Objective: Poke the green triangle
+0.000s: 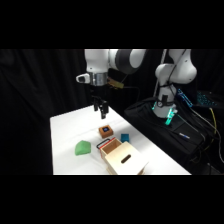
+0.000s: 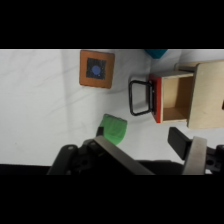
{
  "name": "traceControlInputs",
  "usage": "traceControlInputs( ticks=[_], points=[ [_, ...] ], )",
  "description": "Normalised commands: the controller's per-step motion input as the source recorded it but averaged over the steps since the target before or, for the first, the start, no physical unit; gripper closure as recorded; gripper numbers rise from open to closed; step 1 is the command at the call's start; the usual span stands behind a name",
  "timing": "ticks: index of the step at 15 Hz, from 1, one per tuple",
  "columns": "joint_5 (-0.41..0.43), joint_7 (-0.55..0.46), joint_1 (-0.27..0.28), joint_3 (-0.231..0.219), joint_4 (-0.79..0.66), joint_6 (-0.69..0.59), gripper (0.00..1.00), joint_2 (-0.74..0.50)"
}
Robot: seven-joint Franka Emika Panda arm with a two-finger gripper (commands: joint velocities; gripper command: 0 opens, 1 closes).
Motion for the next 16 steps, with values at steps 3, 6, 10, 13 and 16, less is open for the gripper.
traceControlInputs(
  ticks=[3, 6, 10, 13, 16],
  points=[
    [-0.01, 0.02, -0.021, 0.012, 0.11, -0.05, 0.0, 0.06],
    [0.074, -0.09, -0.039, 0.013, 0.42, -0.19, 0.0, 0.25],
    [0.127, -0.13, -0.054, 0.018, 0.66, -0.34, 0.0, 0.4],
    [0.134, -0.13, -0.068, 0.024, 0.73, -0.33, 0.0, 0.45],
    [0.115, -0.11, -0.071, 0.028, 0.69, -0.28, 0.0, 0.42]
  ],
)
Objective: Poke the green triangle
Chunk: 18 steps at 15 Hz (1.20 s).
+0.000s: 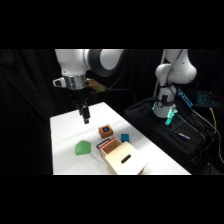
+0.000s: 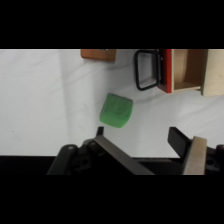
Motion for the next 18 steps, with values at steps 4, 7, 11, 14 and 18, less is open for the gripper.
traceControlInputs(
  ticks=[4, 7, 11, 14, 18],
  points=[
    [0.121, -0.1, -0.089, 0.021, 0.62, -0.17, 0.25, 0.4],
    [0.082, -0.05, -0.068, 0.003, 0.5, -0.06, 0.51, 0.36],
    [0.095, -0.06, -0.047, 0.028, 0.38, -0.03, 0.97, 0.31],
    [0.137, -0.09, -0.054, 0.07, 0.33, -0.01, 0.96, 0.3],
    [0.139, -0.08, -0.058, 0.076, 0.32, 0.01, 0.95, 0.31]
  ],
)
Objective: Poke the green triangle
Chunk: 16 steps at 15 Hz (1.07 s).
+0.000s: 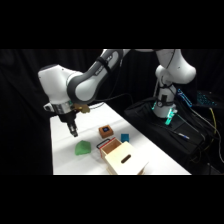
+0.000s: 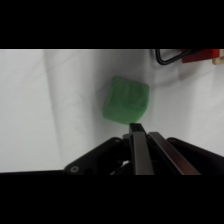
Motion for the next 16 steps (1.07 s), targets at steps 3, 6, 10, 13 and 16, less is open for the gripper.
traceControlInputs(
  ticks=[3, 6, 10, 13, 16],
  points=[
    [0.181, -0.09, -0.086, 0.106, 0.3, 0.05, 0.98, 0.32],
    [0.193, -0.09, -0.109, 0.108, 0.32, 0.09, 0.97, 0.34],
    [0.169, -0.06, -0.121, 0.078, 0.36, 0.07, 0.98, 0.36],
    [0.115, -0.03, -0.084, 0.052, 0.32, 0.04, 0.98, 0.32],
    [0.016, -0.01, -0.005, -0.003, 0.02, 0.13, 0.98, 0.03]
  ],
)
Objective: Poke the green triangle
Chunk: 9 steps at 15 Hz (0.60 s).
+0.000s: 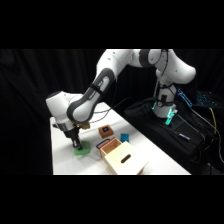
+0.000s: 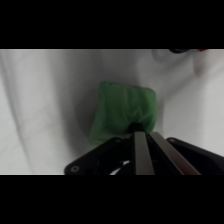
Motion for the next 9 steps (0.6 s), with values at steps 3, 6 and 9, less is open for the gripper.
traceControlInputs(
  ticks=[3, 6, 9],
  points=[
    [-0.111, 0.05, 0.094, -0.092, -0.29, 0.2, 0.98, -0.29],
    [-0.166, 0.08, 0.126, -0.112, -0.46, 0.05, 0.97, -0.53],
    [-0.144, 0.04, 0.102, -0.073, -0.49, -0.13, 0.69, -0.62]
  ],
)
